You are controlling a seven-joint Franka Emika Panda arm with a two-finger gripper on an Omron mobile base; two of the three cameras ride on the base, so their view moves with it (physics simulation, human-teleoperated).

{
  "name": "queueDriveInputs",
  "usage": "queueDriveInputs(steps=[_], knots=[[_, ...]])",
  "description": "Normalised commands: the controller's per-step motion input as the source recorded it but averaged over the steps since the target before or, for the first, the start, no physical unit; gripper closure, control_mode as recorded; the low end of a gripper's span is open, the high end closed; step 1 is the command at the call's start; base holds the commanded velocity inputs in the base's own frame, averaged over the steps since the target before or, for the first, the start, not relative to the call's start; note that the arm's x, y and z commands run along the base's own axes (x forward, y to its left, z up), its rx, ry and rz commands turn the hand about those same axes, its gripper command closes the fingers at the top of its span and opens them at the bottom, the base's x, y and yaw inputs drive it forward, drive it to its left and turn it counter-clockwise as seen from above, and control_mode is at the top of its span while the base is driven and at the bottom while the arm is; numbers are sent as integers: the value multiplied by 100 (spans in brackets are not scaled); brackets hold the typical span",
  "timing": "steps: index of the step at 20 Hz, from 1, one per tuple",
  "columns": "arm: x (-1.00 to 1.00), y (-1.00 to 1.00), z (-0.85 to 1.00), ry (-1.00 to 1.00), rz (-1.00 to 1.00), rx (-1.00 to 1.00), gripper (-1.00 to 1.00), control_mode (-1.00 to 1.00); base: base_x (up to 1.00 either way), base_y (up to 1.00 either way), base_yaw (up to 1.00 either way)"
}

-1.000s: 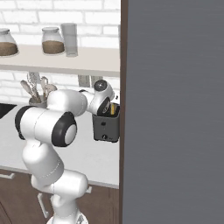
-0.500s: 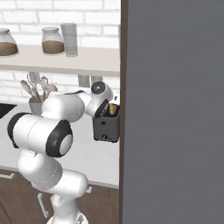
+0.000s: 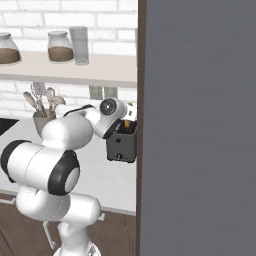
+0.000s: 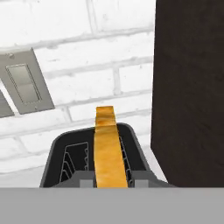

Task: Start the toaster. Once the lever pops up, take the bread to the plate on the dining counter.

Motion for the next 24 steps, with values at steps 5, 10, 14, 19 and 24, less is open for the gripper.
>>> queueDriveInputs(steps=[5, 10, 14, 19, 24], knots=[[-19, 1, 39, -11, 0, 0, 100, -100, 0, 0, 0], [-16, 0, 29, -8, 0, 0, 100, -100, 0, 0, 0], [-32, 0, 7, 0, 0, 0, 100, -100, 0, 0, 0], [-47, 1, 19, 2, 1, 0, 100, -100, 0, 0, 0], [-41, 13, 48, 4, 2, -1, 100, -100, 0, 0, 0]])
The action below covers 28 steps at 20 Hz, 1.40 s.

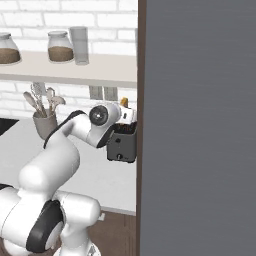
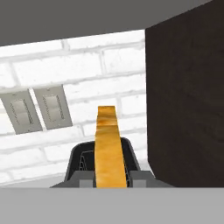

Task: Start the toaster. Once the lever pops up, take the bread to the plate on the dining counter.

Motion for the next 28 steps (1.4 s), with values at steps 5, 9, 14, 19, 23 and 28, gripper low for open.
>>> queueDriveInputs(steps=[5, 9, 14, 19, 23, 28], knots=[[-39, 26, 47, 18, 5, -7, 100, -100, 0, 0, 0], [-45, 30, 8, 26, 6, -9, 100, -100, 0, 0, 0], [-70, 24, 6, 13, 3, -7, 100, -100, 0, 0, 0], [-97, 9, 8, 1, 0, 0, 100, -100, 0, 0, 0], [-100, 1, 12, -12, 4, 1, 100, -100, 0, 0, 0], [-86, 12, 31, -3, 8, 0, 100, -100, 0, 0, 0]])
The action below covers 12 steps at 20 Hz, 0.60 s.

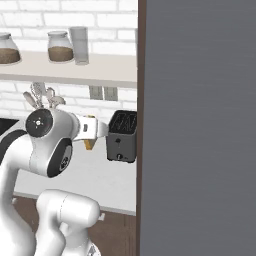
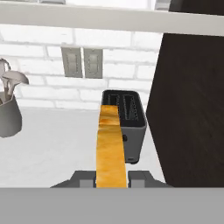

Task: Start the toaster. Once the lever pops up, take the bread to the plate on the dining counter.

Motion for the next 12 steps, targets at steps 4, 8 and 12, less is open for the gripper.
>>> queueDriveInputs(steps=[4, 8, 12], knots=[[-26, 19, 11, 0, 4, -1, 100, -100, 0, 0, 0], [-2, 1, 0, 0, 0, 0, 100, -100, 0, 0, 0], [-14, 3, 0, 0, 0, 0, 100, 100, -10, 3, 0]])
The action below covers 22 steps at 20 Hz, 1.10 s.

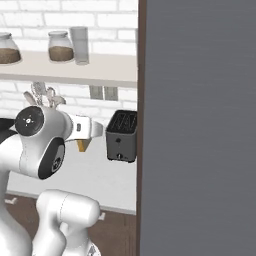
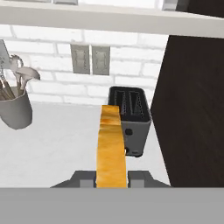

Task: Start the toaster. Once the lever pops up, take the bread to the plate on the dining counter.

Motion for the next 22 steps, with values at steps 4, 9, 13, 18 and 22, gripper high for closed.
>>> queueDriveInputs(steps=[4, 9, 13, 18, 22], knots=[[0, 0, 0, 0, 0, 0, 100, 100, -65, 43, 7], [0, 0, 0, 0, 0, 0, 100, 100, -57, 87, 23], [0, 0, 0, 0, 0, 0, 100, 100, -37, 83, 75], [0, 0, 0, 0, 0, 0, 100, 100, -3, 45, 98], [0, 0, 0, 0, 0, 0, 100, 100, 0, 34, 100]])
